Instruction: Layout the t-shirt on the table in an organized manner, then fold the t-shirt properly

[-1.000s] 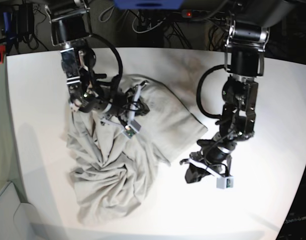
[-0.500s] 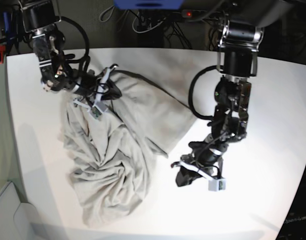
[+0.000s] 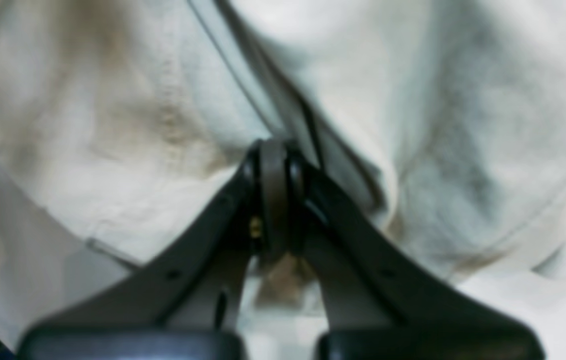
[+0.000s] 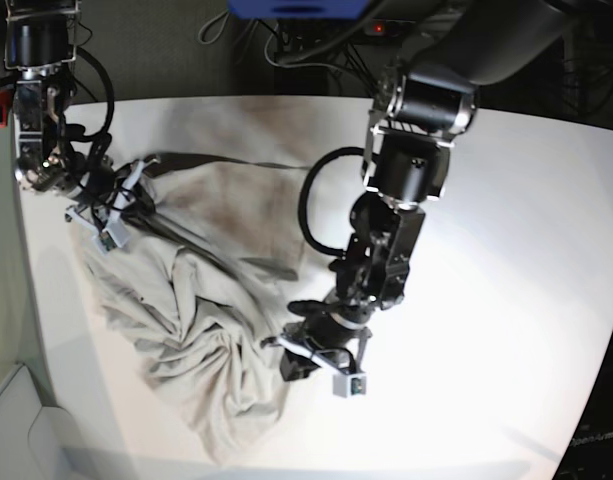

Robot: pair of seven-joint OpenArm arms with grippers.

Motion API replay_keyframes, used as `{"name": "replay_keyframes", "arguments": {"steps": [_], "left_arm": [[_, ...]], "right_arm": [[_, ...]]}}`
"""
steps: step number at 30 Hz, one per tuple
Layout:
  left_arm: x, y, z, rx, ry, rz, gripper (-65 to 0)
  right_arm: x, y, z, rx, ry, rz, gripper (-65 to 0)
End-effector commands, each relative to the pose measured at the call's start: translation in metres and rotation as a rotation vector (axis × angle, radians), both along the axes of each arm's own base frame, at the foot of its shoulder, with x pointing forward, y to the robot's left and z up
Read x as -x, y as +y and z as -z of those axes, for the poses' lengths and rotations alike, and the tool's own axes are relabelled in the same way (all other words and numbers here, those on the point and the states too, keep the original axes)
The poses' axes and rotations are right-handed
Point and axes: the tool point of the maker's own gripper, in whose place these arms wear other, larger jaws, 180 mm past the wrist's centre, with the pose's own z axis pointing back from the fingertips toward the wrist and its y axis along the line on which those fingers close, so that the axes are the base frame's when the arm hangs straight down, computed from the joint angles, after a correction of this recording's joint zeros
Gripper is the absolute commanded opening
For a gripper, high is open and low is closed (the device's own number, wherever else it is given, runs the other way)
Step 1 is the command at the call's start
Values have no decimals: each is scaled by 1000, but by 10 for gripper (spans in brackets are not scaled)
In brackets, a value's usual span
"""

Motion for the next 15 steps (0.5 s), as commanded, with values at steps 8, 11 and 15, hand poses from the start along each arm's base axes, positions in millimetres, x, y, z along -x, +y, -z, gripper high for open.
{"name": "replay_keyframes", "arguments": {"steps": [8,11,15], "left_arm": [[-32,-15,-14,20,-83,-31,-580],[-29,-25,-15,21,-96,-8,-580],[-16,-40,-2,-23,-81,56,-580]], "right_arm": [[12,-21,9,89,57,16,-650],[12,-22,10,91,62,16,-650],[8,-18,2,95,39,4,-650]]}}
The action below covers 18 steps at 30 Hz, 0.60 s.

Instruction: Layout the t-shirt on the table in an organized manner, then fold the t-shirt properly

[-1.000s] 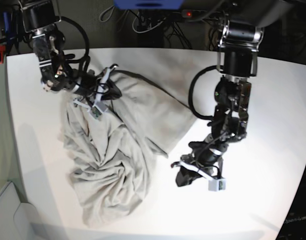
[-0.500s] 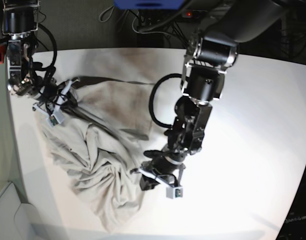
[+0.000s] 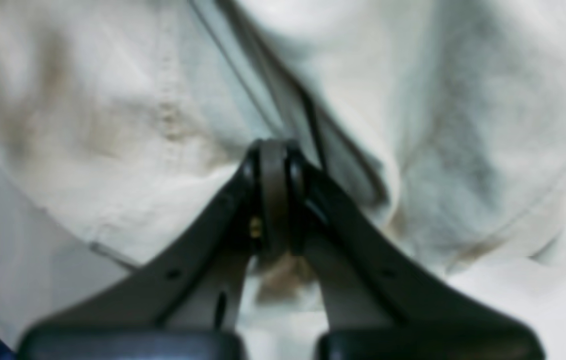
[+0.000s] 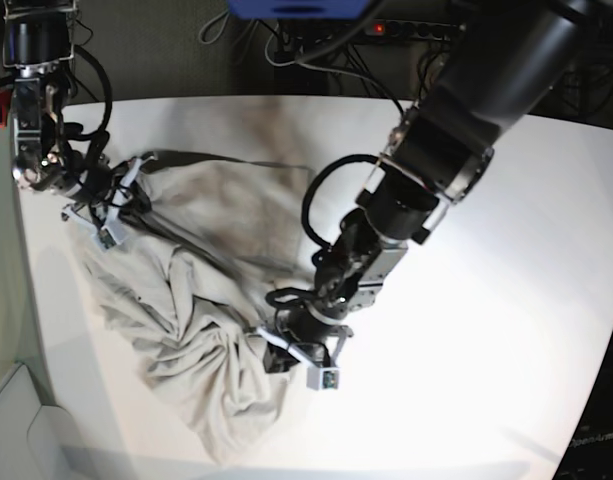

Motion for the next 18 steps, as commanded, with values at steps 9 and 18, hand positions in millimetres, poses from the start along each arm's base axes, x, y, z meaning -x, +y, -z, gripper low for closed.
{"name": "replay_keyframes", "arguments": {"steps": [9,18], "left_arm": [[39,-4,54,-97,85,66,-580],[68,14,96,-162,184,74,-580]], "right_arm": [[-3,-10,-10,72,-3,-2,-650],[-23,-37,-29,102,-51,52,-650]]}}
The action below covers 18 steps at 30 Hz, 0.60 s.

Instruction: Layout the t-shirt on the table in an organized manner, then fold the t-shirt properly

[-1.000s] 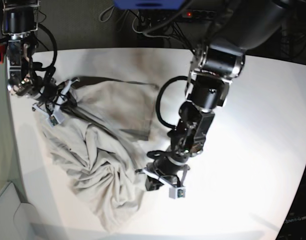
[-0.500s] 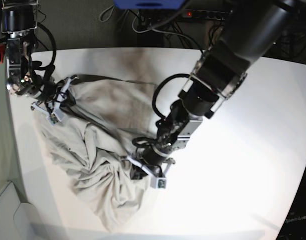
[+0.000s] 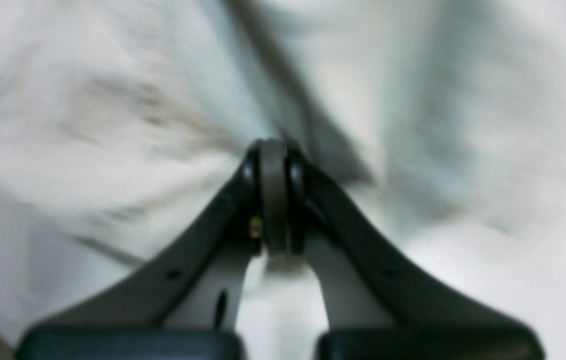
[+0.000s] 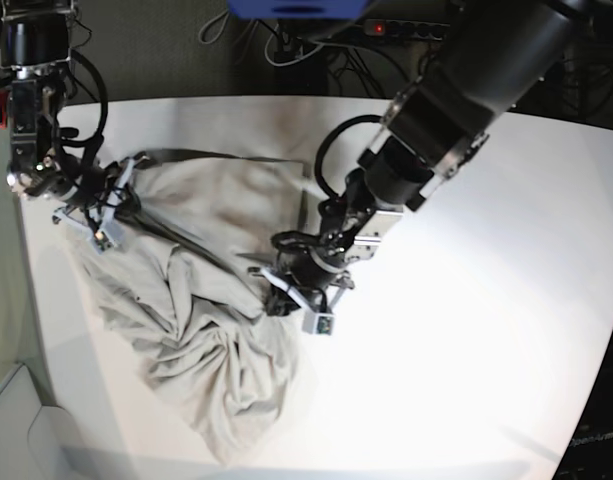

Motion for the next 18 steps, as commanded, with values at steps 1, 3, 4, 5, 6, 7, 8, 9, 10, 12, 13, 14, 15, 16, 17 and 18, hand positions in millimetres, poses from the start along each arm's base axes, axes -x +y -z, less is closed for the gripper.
{"name": "replay_keyframes", "arguments": {"steps": [1,3,4,5,6,7,8,9,10,12,13,14,15,16,17,18], "left_arm": [[18,5,26,-62,111,34,-581],[32,13,44,-92,190,54,-583],[31,14,42,-89,191,62,-583],[35,11,41,-77,189,71,-583],[39,12,42,-68,187,74,-583],[41,12,41,-57,180,77,-583],[45,10,40,-49,181,92,-583],[50,6,40,-46,192,114,-583],[56,5,41,-49,214,140,-583],[63,0,37,-46,228,182,-584],[64,-4,33,-42,226,201,-584],[66,-4,30,-40,223,214,-584],[70,-6,28,-38,228,232,-584],[73,-7,27,-39,233,247,-584],[75,-10,22,-38,231,263,-584],[74,-9,20,-50,234,250,-584]], "right_arm": [[-20,-19,-21,18,-71,47,-650],[-28,-38,-28,27,-88,91,-650],[-31,-48,-31,36,-93,108,-650],[-35,-55,-34,40,-99,124,-650],[-40,-60,-38,43,-109,133,-650],[-44,-66,-41,49,-113,143,-650],[-46,-73,-43,56,-115,152,-650],[-48,-78,-45,62,-114,159,-650],[-50,-83,-45,65,-112,168,-650],[-58,-89,-49,63,-118,183,-650],[-60,-90,-49,60,-119,188,-650],[-62,-93,-50,62,-119,193,-650],[-64,-94,-50,57,-122,198,-650],[-65,-94,-50,50,-129,201,-650],[-69,-93,-51,38,-144,202,-650],[-72,-91,-52,25,-159,203,-650]]}}
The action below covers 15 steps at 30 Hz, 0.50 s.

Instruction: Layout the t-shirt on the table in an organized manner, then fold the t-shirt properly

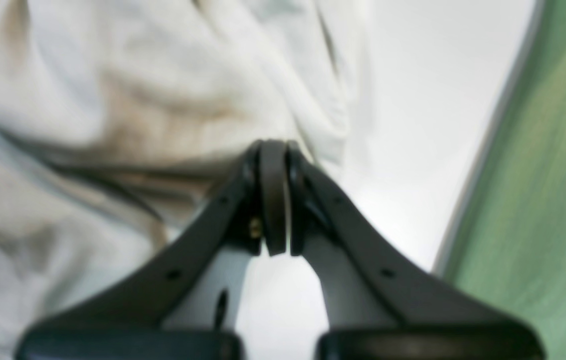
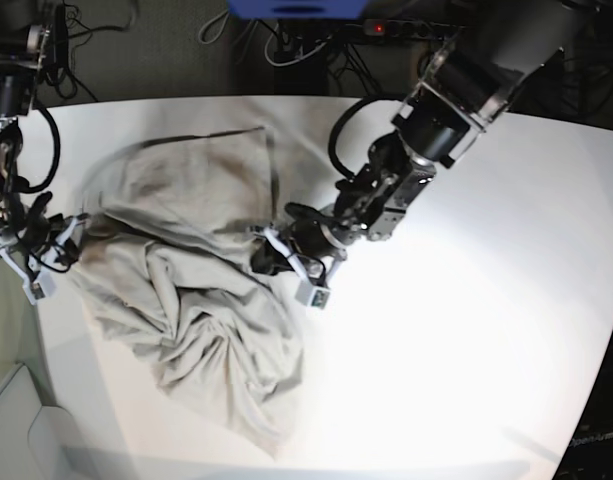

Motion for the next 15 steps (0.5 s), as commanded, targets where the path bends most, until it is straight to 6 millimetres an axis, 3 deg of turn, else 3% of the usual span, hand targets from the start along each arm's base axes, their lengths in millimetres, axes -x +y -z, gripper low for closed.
{"name": "replay_keyframes", "arguments": {"steps": [1,5,10,15], "left_arm": [[8,11,17,-118,68,5,-584],[14,14,4,-150,68,-71,-584],[24,-11,-48,-73,16,-72,-584],[1,-4,-92,-53,-74,-142,-584]], "right_arm": [[-15,-10,-20,3,-72,21,-650],[-26,-12,-29,-10,-116,29,-650],[-28,-22,-39,15,-133,32,-650],[-25,-23,-36,17,-124,34,-650]]}}
